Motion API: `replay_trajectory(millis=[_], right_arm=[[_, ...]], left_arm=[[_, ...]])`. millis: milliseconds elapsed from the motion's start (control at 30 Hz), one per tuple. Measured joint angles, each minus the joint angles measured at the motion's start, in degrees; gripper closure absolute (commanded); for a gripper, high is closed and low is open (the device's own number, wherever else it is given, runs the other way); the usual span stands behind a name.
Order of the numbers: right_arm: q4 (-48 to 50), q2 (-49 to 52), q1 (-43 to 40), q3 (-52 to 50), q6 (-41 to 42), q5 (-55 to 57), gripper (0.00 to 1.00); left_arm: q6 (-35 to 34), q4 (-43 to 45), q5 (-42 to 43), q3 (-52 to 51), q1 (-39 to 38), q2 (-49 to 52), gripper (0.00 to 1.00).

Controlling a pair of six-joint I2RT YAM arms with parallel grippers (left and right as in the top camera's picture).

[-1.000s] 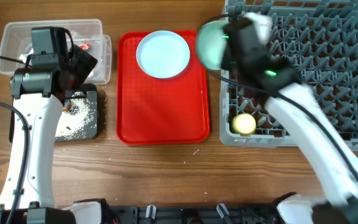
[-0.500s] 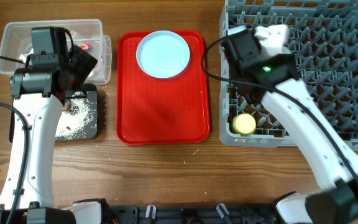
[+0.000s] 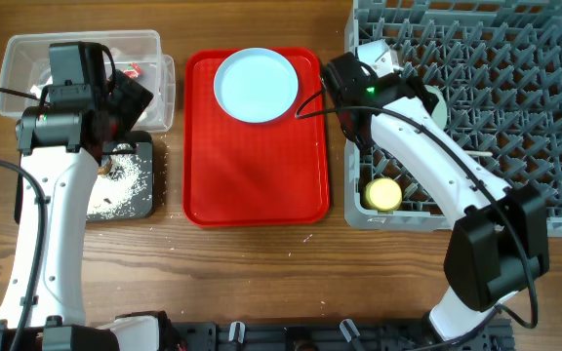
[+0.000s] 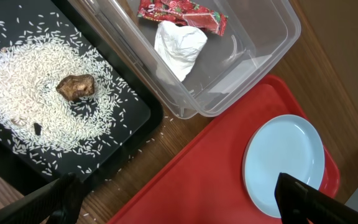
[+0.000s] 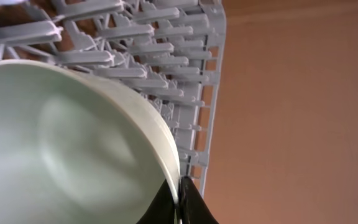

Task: Sort waste into correct bins and load items into the dishwasher rack
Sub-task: 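Grasp the green bowl with the right gripper and place it in the rack, then reach the right gripper to the light-blue plate and grasp its rim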

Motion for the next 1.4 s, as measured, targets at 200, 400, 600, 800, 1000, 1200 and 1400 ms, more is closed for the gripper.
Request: replay_trajectory(millis=[200, 400, 600, 800, 1000, 1200, 1400], right_arm=[[0.3, 0.0, 1.1, 0.0, -3.3, -9.9, 0.37], [0.4, 0.0, 3.7, 0.0, -3.6, -13.2, 0.0], [0.4, 0.0, 5.0, 0.0, -3.5, -14.7, 0.0], [2.6, -2.2, 5.0, 0.1, -2.9, -18.6, 0.0], [6.0, -9.0, 5.0, 0.1, -2.7, -23.5, 0.0], [8.8, -9.7, 5.0, 0.1, -2.7, -28.8, 0.0], [10.6, -9.7, 4.9, 0.1, -2.7, -32.3, 0.0]], left_arm=[[0.0, 0.0, 0.0, 0.0, 0.0, 0.0, 0.0], [0.0, 0.0, 0.0, 0.0, 0.0, 0.0, 0.0], [0.0, 0.0, 0.0, 0.0, 0.0, 0.0, 0.0], [0.0, 0.0, 0.0, 0.0, 0.0, 0.0, 0.0], [0.0, 0.0, 0.0, 0.0, 0.0, 0.0, 0.0], [0.0, 0.0, 0.0, 0.0, 0.0, 0.0, 0.0], [0.0, 0.0, 0.0, 0.0, 0.0, 0.0, 0.0]])
